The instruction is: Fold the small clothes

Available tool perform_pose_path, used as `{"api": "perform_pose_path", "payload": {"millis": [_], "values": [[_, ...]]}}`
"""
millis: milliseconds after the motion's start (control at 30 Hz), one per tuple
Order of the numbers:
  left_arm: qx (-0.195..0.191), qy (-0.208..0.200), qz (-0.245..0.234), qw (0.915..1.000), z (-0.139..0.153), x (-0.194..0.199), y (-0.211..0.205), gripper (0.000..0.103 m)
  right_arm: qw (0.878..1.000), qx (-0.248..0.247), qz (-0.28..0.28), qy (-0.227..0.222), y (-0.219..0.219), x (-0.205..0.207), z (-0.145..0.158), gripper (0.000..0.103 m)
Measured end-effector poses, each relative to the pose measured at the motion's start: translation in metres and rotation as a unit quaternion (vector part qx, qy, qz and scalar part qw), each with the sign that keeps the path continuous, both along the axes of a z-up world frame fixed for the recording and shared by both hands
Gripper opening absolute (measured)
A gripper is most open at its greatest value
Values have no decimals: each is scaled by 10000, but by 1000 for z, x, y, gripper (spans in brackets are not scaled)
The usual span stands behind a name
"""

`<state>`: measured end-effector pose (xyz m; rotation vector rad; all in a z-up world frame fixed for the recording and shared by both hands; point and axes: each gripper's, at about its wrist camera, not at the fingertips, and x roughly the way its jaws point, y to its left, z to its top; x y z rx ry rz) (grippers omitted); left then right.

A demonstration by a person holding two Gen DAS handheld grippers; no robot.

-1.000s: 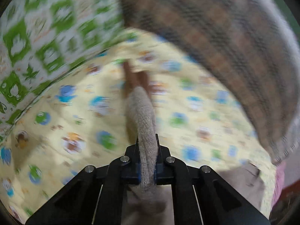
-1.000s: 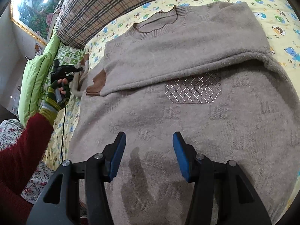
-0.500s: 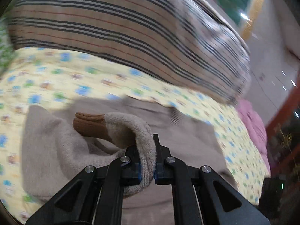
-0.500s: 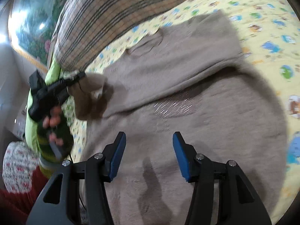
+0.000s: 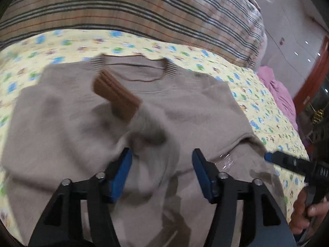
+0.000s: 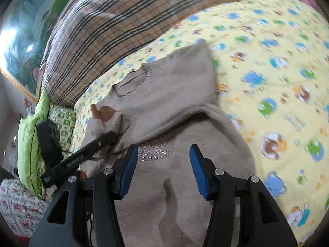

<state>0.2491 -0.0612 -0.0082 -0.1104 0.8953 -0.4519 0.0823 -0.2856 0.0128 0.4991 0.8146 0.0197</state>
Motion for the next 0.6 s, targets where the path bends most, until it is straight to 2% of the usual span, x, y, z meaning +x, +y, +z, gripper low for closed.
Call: {"api": "perform_pose_path", "payload": {"millis": [100,167,300,400,467,533,600], "values": [[23,36,319,9995,3,-19,36,70,9990,-177,405,4,20,24,5,53],[33,90,508,9987,2,-29,58,71,9967,-407,703,57,43,45,7,53],[265,151,1385,9899,-3,-44,124,71,9884,-783,1300,-2,90,80,13,53],[460,311,1864,9809,-12,-33,156,72,9773,-1329,1647,-40,130,109,14,53],[508,469,2016,9770,-21,-22,171,72,9660,-1798,1859,-27,156,132,11,53],[677,717,2082,9731,-31,-6,176,72,9474,-2515,1969,174,180,158,-2,53],[744,715,2161,9709,-36,5,175,72,9344,-2948,1961,394,187,178,-17,53]]}}
